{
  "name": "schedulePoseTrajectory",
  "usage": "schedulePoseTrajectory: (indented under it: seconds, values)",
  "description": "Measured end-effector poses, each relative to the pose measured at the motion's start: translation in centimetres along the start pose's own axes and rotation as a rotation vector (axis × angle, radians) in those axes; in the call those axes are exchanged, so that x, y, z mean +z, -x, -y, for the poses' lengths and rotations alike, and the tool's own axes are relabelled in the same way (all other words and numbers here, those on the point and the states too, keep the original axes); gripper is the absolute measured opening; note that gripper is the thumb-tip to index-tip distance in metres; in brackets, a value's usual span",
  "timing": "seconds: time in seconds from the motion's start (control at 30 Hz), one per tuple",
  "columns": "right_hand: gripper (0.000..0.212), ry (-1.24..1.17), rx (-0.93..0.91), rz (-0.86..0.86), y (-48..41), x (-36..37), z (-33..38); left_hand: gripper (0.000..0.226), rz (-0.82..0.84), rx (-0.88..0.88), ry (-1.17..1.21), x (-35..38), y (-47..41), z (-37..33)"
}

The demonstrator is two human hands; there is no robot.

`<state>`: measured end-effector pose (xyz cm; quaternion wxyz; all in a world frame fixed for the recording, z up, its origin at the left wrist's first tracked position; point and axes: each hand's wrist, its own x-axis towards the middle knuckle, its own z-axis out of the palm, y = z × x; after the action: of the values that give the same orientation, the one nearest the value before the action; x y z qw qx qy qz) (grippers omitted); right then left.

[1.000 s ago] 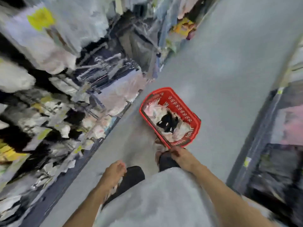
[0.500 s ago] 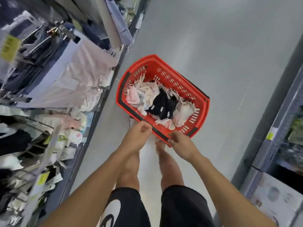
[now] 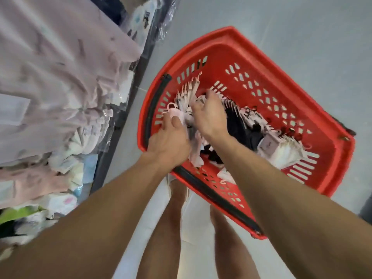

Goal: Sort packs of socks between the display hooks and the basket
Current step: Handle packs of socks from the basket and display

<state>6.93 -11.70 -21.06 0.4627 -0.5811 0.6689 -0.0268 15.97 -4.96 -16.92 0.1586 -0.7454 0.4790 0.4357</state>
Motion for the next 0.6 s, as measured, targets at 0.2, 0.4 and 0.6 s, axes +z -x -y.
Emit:
schedulePoseTrajectory:
  seconds: [0.2, 0.4, 0.6]
  values:
    - [0.071, -0.003, 0.154, 0.077, -4.0, 5.1, 0.6, 0.041, 0.065, 0.284, -0.187, 2.8, 1.2, -0.9]
    - [0.082, 0.103, 0.22, 0.071, -5.5, 6.7, 0.9, 0.031, 0.161, 0.357, -0.124, 2.1, 1.2, -0.7]
    - [0.057, 0.023, 0.246, 0.092, -6.4, 4.4, 0.1, 0.027, 0.062, 0.346, 0.109, 1.5, 1.5, -0.1]
